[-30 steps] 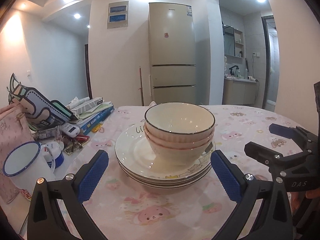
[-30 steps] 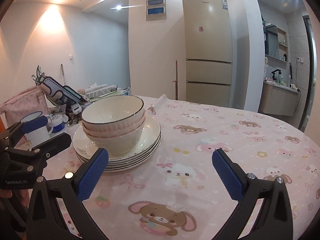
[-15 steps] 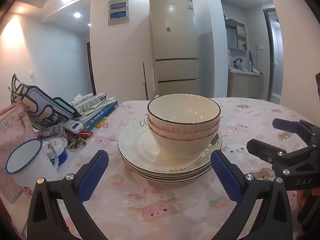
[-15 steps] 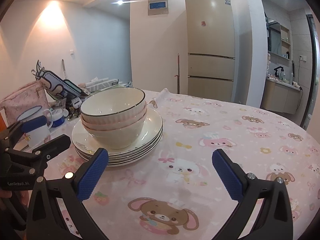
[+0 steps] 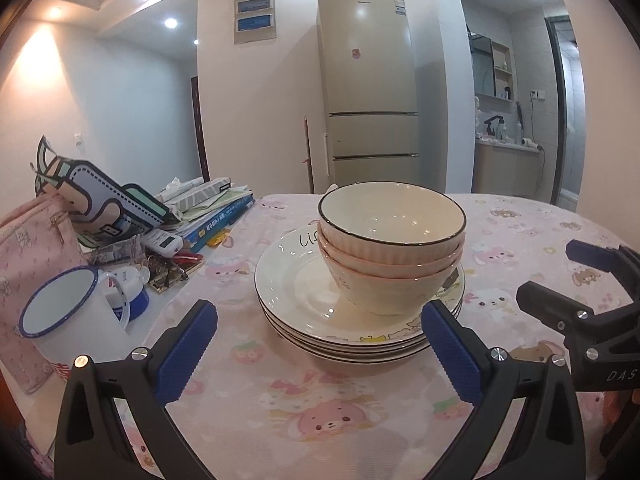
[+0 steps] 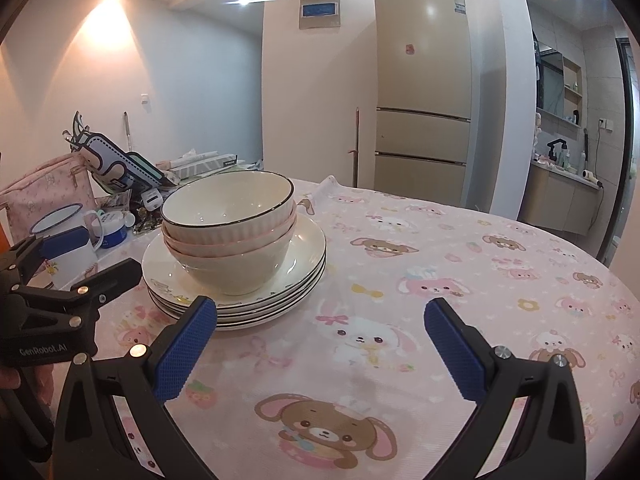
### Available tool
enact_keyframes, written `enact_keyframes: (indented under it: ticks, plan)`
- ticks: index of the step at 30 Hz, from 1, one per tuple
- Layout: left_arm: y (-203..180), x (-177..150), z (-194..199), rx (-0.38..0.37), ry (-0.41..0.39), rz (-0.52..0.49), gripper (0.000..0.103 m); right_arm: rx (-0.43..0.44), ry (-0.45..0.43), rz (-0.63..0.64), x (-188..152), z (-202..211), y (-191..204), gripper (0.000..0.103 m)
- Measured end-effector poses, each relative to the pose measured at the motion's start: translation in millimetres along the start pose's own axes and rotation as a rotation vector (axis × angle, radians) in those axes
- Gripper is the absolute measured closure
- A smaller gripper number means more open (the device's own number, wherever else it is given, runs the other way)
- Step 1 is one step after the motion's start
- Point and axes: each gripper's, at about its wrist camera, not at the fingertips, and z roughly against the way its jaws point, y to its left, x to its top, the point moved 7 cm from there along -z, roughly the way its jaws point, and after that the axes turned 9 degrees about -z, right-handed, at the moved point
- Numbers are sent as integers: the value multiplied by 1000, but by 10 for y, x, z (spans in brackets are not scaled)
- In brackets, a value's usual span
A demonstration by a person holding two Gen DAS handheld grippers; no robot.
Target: Organize plates and bowls
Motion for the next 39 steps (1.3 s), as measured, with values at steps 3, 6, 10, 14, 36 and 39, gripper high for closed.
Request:
enact_keyframes:
  ticks: [3,6,10,14,36,39]
  plan:
    - [-43,14,0,16,2,-27,0,1,3,-5,0,-2,-5,0]
    - [-56,22,8,29,0,-39,0,2,4,-6,3,-5,-8,0]
    - [-67,25,-3,19,4,-45,0,4,6,-10,5,-9,-16,0]
    - [-57,20,-7,15,2,-41,0,5,7,-13,6,-13,-17,0]
    - [48,29,127,28,-55,20,0,2,1,-5,-5,-14,-2,0]
    - [34,31,118,34,-52,9,0,2,1,-6,-5,-15,-1,0]
